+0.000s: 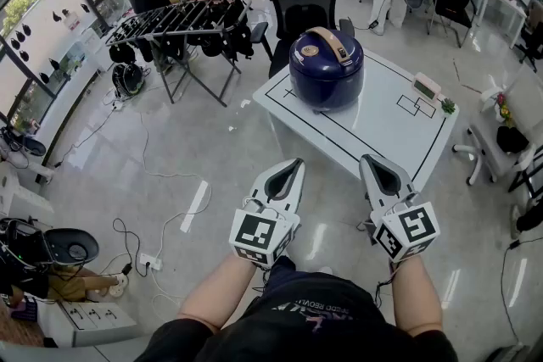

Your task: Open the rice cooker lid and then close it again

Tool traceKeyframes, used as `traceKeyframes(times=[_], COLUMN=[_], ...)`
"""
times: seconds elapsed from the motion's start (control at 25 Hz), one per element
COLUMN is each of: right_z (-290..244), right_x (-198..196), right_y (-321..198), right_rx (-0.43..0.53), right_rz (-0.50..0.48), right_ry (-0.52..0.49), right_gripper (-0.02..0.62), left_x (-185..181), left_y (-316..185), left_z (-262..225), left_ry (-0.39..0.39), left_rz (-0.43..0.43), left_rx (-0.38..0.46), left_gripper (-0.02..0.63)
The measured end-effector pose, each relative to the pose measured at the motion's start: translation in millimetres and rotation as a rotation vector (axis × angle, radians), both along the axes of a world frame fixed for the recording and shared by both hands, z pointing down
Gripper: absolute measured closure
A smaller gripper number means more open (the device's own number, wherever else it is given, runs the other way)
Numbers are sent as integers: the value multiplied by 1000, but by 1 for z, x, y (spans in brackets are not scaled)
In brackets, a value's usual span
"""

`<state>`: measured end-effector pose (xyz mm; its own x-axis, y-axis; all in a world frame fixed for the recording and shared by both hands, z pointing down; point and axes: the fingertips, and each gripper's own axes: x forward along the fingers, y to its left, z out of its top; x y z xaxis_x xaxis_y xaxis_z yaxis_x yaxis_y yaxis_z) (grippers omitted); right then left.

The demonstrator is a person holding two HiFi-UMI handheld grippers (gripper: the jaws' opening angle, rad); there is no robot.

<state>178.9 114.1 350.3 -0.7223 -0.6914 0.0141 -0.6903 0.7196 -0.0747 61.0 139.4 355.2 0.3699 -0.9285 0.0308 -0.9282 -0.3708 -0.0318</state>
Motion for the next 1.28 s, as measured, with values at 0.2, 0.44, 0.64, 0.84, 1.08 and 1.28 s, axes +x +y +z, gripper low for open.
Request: traceKeyframes(times=[0.2, 0.44, 0.64, 0.84, 1.08, 1.28], right_z=[1, 2, 2, -6, -14, -17], right_x=[-1, -1, -6, -14, -21, -31], right_y=[-4, -9, -11, -19, -41, -65], right_rx=[-6, -9, -13, -7, 17, 1], right_rz=[4, 6, 7, -3, 52, 89], right_ry=[0, -5, -32, -90, -110, -132], right_gripper=[595, 595, 594, 517, 324, 324], left_x=[-3, -3, -12, -19, -39, -61], left_y=[-5, -9, -13, -22, -40, -61], left_z=[0, 3, 5, 5, 0, -3], left_ry=[3, 4, 15, 20, -32, -38], left_rz=[-1, 0, -8, 15, 8, 29], left_rx=[-4, -10, -15, -22, -1, -2], left_gripper=[601, 601, 598, 473, 249, 249])
